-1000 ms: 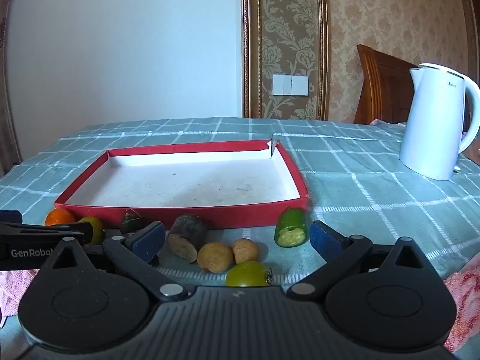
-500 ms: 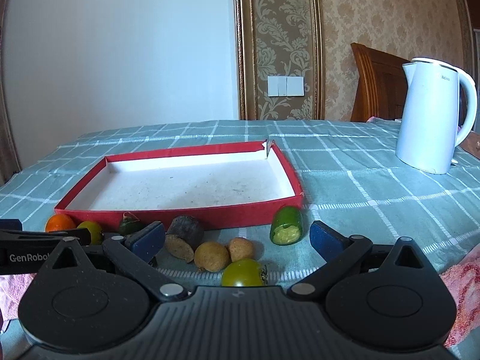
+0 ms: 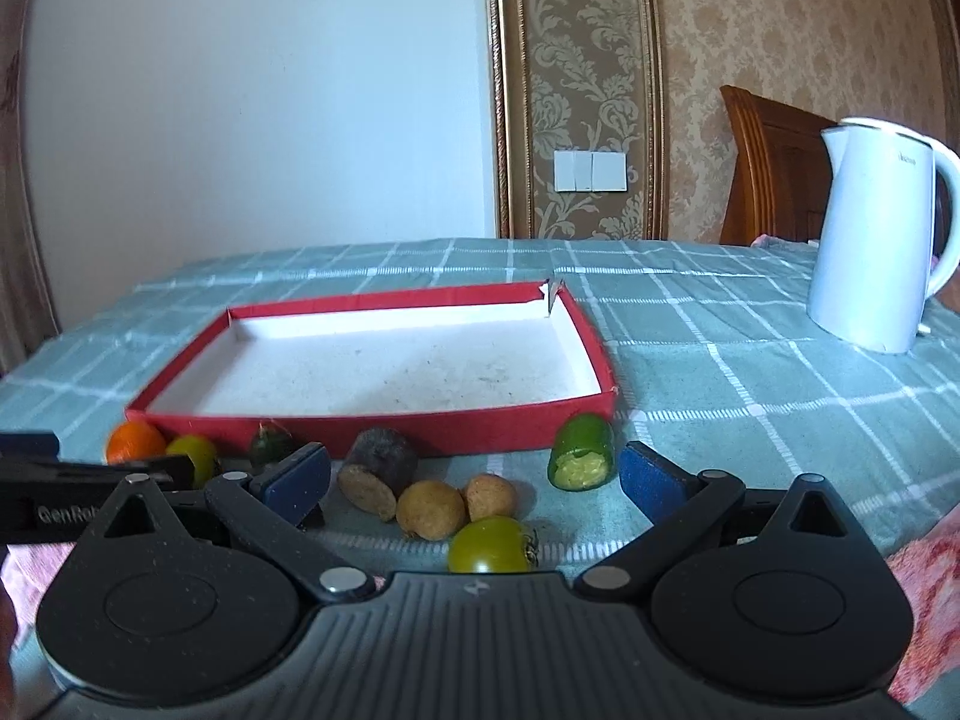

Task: Organize fruits
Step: 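Move the right gripper toward the green cucumber chunk beside the tray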

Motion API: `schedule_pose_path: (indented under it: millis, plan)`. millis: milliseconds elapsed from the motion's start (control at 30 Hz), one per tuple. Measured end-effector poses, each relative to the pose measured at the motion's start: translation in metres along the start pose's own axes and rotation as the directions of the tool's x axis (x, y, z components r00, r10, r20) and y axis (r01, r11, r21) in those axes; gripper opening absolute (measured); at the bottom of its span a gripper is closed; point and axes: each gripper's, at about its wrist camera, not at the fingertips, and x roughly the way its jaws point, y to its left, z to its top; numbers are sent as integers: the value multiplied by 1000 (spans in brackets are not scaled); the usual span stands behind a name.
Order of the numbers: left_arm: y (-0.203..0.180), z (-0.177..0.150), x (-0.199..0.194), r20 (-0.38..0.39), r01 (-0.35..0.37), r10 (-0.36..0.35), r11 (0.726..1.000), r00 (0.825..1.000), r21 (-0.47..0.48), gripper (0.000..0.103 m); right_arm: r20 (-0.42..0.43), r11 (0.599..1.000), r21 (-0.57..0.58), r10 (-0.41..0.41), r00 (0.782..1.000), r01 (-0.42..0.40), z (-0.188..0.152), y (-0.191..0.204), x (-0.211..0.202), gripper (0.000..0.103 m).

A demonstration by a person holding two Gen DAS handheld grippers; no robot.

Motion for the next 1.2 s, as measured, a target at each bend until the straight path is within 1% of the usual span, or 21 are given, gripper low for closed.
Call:
schedule_pose_path:
  millis: [67,267,533,733,833,1100,1200]
  plan:
    - [1,-1,0,-2,1,-1,1000,1000,-2,103,2,1000,8,0,1000,0,-1,-1,0,103]
    - [3,-5,5,-12,0,0,1000,1000,-1,103,19,999,-24,-29,999,30,-3,-4,-2,103]
    - [1,-6,7,-14,2,-2,1000,1000,8,103,-9,1000,-25,-8,1000,8,-3,-9,4,103]
    - [0,-7,10,-17,4,-4,1000,1000,12,103,3,1000,-27,1,1000,-1,-2,-9,2,103]
    - [-1,-7,9,-15,6,-6,1000,1000,13,103,-6,1000,-13,11,1000,-11,0,-11,3,103]
    - [2,-11,7,-1,20,-20,1000,1000,12,103,-10,1000,-18,-1,1000,0,-3,-19,-1,103]
    - [3,-14,10,-4,22,-22,1000,1000,15,103,0,999,-37,-23,1000,23,-5,-22,-5,103]
